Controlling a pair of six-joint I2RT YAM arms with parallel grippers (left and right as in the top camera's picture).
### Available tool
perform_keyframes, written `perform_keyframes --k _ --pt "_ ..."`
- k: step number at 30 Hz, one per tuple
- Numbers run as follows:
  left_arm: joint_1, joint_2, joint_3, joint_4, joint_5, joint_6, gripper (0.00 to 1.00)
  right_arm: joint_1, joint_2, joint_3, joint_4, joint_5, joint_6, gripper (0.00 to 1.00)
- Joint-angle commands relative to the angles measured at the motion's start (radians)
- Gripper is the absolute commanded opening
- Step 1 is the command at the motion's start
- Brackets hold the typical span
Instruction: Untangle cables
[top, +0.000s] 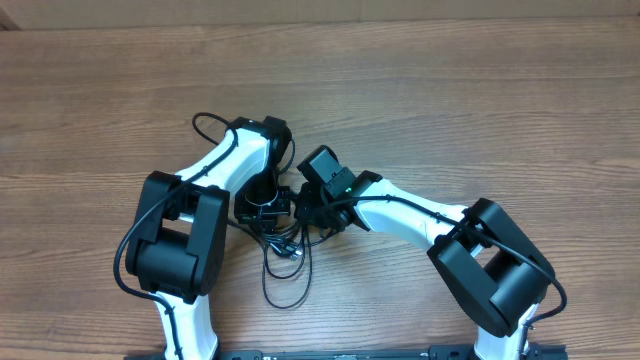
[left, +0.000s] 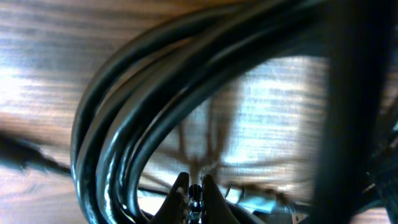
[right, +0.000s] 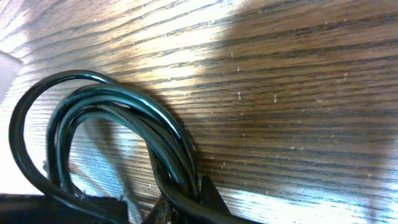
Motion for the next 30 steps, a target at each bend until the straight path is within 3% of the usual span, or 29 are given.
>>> perform_keyframes --k 1,6,8,10,12,16,26,29,30 --pt "0.013 0.005 0.080 -0.039 -0.003 0.008 0.04 -0.004 0.012 0.016 0.007 0.024 -0.002 0.05" --pt "0.022 0.005 0.226 -0.127 -0.004 0.015 0.07 -0.004 0.012 0.016 0.005 0.024 -0.002 0.06" --pt "0.024 0.005 0.266 -0.153 -0.004 0.023 0.15 -0.004 0.012 0.016 0.004 0.024 -0.002 0.06" --pt "0.025 0.005 0.282 -0.167 -0.008 0.023 0.33 -0.004 0.012 0.016 0.004 0.024 -0.002 0.06" --pt "0.027 0.005 0.282 -0.167 -0.023 0.023 0.39 -0.004 0.012 0.016 0.004 0.024 -0.002 0.06" --pt "0.027 0.006 0.280 -0.164 -0.072 0.022 0.40 -0.004 0.012 0.016 0.004 0.024 -0.002 0.06" --pt "0.034 0.006 0.248 -0.142 -0.177 -0.053 0.33 -0.004 0.012 0.016 0.000 0.024 -0.002 0.06" --pt "0.034 0.006 0.248 -0.105 -0.132 -0.045 0.06 -0.004 0.012 0.016 0.001 0.024 -0.002 0.06" --pt "0.033 0.006 0.248 -0.087 -0.109 -0.034 0.04 -0.004 0.012 0.016 0.002 0.024 -0.002 0.06"
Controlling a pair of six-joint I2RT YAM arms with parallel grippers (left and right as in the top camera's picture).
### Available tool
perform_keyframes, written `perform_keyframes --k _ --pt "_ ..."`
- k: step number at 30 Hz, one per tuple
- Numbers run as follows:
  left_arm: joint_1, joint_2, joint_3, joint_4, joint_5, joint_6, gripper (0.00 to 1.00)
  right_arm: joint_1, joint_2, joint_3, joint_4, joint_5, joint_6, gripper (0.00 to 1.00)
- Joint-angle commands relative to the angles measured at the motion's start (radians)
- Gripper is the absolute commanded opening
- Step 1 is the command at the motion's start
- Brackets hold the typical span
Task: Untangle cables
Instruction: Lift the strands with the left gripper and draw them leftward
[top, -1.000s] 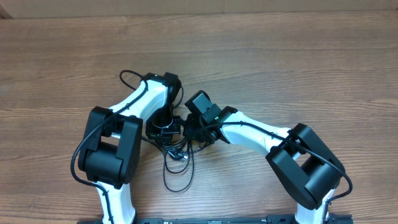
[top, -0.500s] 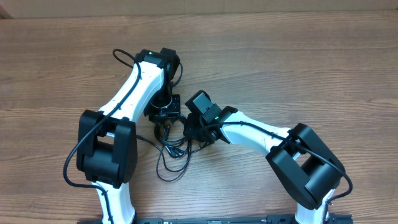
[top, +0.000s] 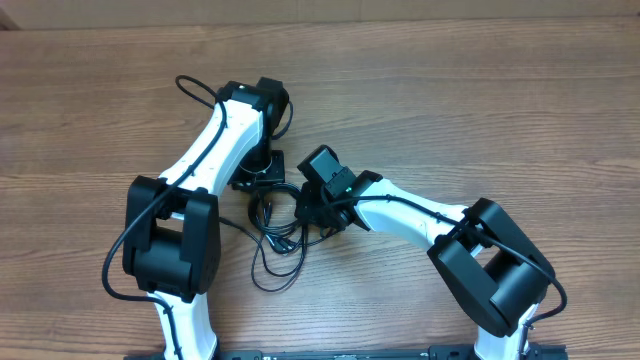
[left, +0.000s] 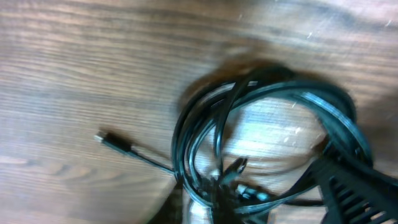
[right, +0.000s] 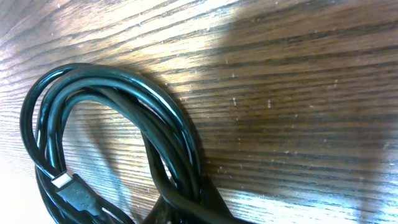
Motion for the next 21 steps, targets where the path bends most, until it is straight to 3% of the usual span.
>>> perform_keyframes --k 1,4,9,16,21 --pt "0.004 0.006 -0.006 0.045 0.059 0.015 0.04 -0.004 0.012 0.016 0.003 0.017 -0.003 0.06" --pt "-0.004 0.006 -0.010 0.071 0.121 0.058 0.04 -0.004 0.012 0.016 0.002 0.017 -0.003 0.06" --pt "-0.009 0.006 -0.038 0.074 0.124 0.061 0.13 -0.004 0.012 0.016 -0.001 0.017 -0.003 0.06" --pt "-0.009 0.006 -0.114 0.109 0.124 0.080 0.17 -0.004 0.012 0.016 0.000 0.017 -0.003 0.06" --pt "-0.008 0.006 -0.156 0.178 0.130 0.080 0.13 -0.004 0.012 0.016 0.000 0.017 -0.003 0.06"
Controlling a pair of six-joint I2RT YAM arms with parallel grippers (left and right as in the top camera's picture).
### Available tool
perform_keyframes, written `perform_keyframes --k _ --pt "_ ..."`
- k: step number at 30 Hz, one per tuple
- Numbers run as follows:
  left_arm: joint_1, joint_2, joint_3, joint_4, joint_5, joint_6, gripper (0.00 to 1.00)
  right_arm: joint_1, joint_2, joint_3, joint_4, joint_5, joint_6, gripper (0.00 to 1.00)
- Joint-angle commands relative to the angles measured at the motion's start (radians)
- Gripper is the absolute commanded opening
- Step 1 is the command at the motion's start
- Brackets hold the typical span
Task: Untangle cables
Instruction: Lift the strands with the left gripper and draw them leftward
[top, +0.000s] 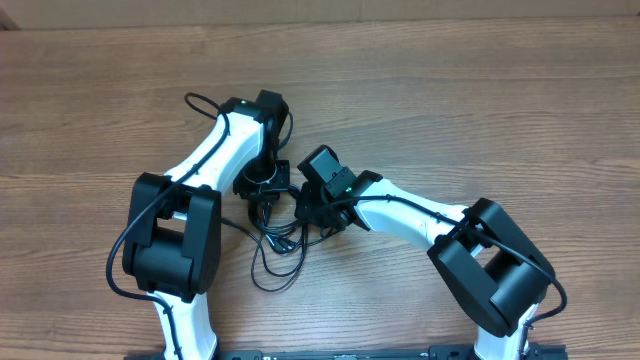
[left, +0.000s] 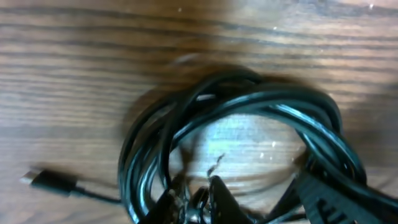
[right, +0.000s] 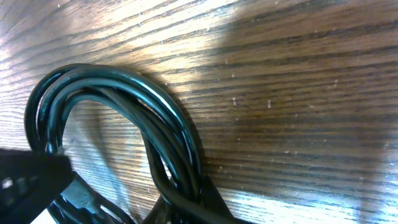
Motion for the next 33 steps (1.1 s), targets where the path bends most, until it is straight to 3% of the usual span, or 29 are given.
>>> perform_keyframes --k 1,7,14,23,27,33 --pt "-0.007 0.006 -0.021 0.019 0.019 0.017 0.11 -0.003 0.012 0.016 0.000 0.017 -0.003 0.06" --pt "-0.007 0.006 -0.021 0.006 0.026 0.017 0.04 -0.003 0.012 0.016 0.000 0.017 -0.003 0.06" --pt "-0.007 0.006 -0.048 -0.037 0.039 0.017 0.04 -0.003 0.012 0.016 0.000 0.017 -0.003 0.06" --pt "-0.008 0.006 -0.154 0.029 0.073 0.018 0.04 -0.003 0.012 0.016 0.000 0.017 -0.002 0.06" --pt "-0.005 0.005 -0.130 -0.005 0.072 0.049 0.06 -0.003 0.012 0.016 0.000 0.017 -0.002 0.06" --pt "0.017 0.005 -0.022 -0.101 0.072 0.058 0.16 -0.003 0.012 0.016 0.000 0.017 -0.003 0.06"
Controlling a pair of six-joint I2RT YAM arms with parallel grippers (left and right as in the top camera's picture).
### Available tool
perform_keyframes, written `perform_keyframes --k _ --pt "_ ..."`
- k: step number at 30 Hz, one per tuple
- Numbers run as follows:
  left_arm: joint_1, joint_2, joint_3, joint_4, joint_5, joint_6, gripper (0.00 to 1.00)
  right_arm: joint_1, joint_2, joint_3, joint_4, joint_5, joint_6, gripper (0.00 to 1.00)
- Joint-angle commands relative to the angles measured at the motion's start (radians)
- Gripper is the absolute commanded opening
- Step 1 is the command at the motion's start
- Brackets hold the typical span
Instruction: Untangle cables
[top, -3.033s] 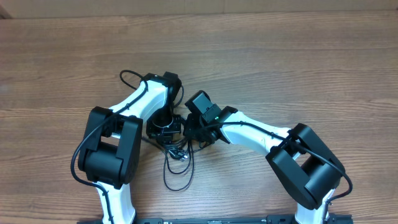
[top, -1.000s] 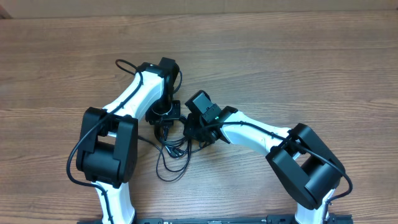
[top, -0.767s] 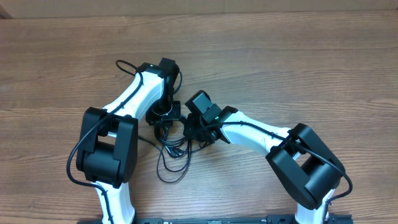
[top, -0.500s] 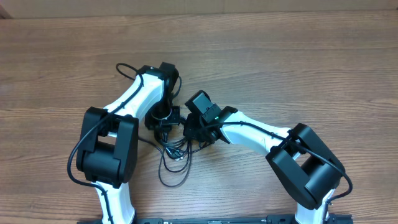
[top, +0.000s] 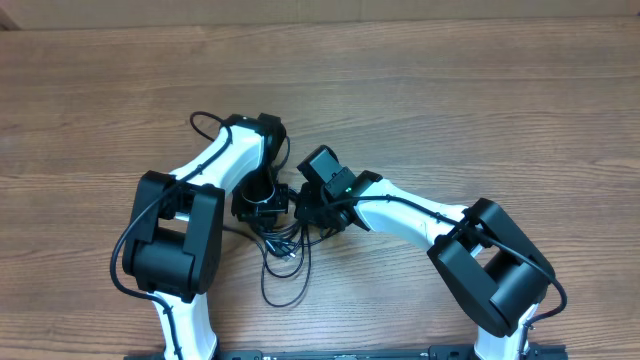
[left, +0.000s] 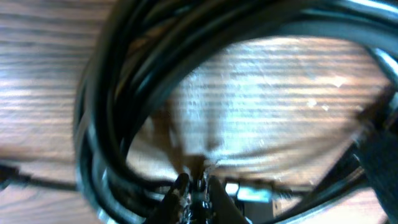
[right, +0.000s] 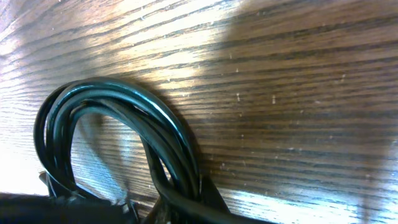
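A tangle of black cables (top: 285, 243) lies at the table's middle, with one loop (top: 284, 296) trailing toward the near edge. My left gripper (top: 262, 203) is down at the tangle's left side. In the left wrist view the coil (left: 118, 93) fills the frame, and the gripper (left: 199, 186) has its fingers nearly together on a thin strand. My right gripper (top: 305, 212) sits at the tangle's right side. The right wrist view shows it (right: 186, 198) shut on the bunched cables (right: 124, 118), which arch up to the left.
The wooden table (top: 480, 90) extends all round. The two arms meet at the centre, their grippers a few centimetres apart. The left arm's own black lead (top: 205, 122) loops out behind its wrist.
My left gripper has come nearer and lower, from just behind the tangle to right against it; the coil now fills its view. The front loop has shifted nearer. The right gripper has stayed put.
First my left gripper was low against the coil beside the right gripper. Then it stood farther back and higher, with the coil and a loose plug seen below. It then came closer, and is now down at the coil again. The right gripper held the bundle throughout.
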Motion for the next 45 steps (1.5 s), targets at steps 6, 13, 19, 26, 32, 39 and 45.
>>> perform_keyframes --k 6,13,19,26,32,39,45 --pt "0.018 0.005 0.153 -0.097 0.000 0.039 0.43 -0.004 0.012 0.016 0.000 0.020 -0.002 0.06" --pt "0.055 0.006 0.155 -0.053 -0.031 0.023 0.52 -0.004 0.012 0.016 -0.001 0.020 -0.003 0.06" --pt "0.102 0.006 0.153 0.021 -0.032 0.023 0.48 -0.004 0.012 0.016 0.000 0.020 -0.003 0.06" --pt "0.101 0.006 0.118 0.043 -0.026 0.023 0.46 -0.004 0.012 0.016 0.000 0.020 -0.003 0.06" --pt "0.101 0.006 0.022 0.138 -0.025 0.023 0.41 -0.004 0.012 0.016 0.000 0.020 -0.003 0.06" --pt "0.103 0.006 -0.001 0.235 0.033 0.023 0.04 -0.025 0.001 0.024 -0.002 -0.022 -0.072 0.04" --pt "0.109 0.006 0.002 0.316 0.117 0.023 0.04 -0.116 -0.122 0.068 -0.072 -0.256 -0.186 0.17"
